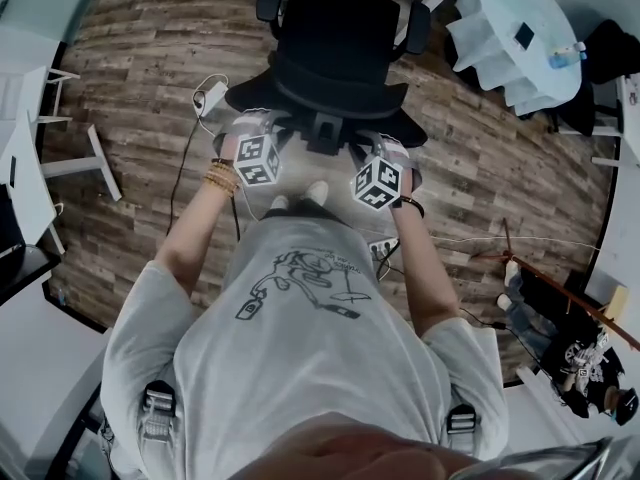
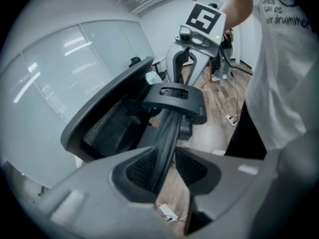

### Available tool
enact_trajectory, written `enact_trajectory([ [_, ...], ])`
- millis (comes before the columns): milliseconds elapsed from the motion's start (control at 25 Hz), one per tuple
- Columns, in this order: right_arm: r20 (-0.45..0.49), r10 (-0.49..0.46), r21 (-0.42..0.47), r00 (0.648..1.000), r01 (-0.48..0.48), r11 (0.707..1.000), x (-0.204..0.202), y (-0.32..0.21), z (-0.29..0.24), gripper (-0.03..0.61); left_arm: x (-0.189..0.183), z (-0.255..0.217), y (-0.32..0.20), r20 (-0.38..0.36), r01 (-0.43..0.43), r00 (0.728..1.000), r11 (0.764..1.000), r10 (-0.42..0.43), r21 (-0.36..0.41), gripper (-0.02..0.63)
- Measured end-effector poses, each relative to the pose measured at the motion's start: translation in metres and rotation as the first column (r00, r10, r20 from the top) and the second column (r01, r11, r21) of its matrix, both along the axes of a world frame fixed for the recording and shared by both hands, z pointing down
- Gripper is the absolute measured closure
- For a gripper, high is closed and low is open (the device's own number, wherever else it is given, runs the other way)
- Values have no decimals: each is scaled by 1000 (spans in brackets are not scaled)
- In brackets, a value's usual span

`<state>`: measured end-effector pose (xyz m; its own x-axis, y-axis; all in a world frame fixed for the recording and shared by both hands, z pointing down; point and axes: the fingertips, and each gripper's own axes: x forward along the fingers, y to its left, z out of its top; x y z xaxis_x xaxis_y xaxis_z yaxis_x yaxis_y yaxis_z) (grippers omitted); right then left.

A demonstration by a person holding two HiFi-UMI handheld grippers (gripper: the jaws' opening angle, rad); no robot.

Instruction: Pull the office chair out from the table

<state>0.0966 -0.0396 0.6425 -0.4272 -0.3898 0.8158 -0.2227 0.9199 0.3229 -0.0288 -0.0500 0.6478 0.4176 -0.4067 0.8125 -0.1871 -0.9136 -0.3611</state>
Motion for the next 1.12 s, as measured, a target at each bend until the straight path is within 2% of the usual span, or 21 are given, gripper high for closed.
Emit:
enact_trajectory([
  [400, -6, 15, -7, 1000, -15, 1000, -22, 29, 2, 474, -21, 0, 25, -5, -29, 1000, 1000, 29, 8, 492],
  [1120, -10, 72, -9, 997, -72, 997, -44, 139, 0, 472, -42, -3, 128, -12, -91, 996, 996, 91, 2, 492],
])
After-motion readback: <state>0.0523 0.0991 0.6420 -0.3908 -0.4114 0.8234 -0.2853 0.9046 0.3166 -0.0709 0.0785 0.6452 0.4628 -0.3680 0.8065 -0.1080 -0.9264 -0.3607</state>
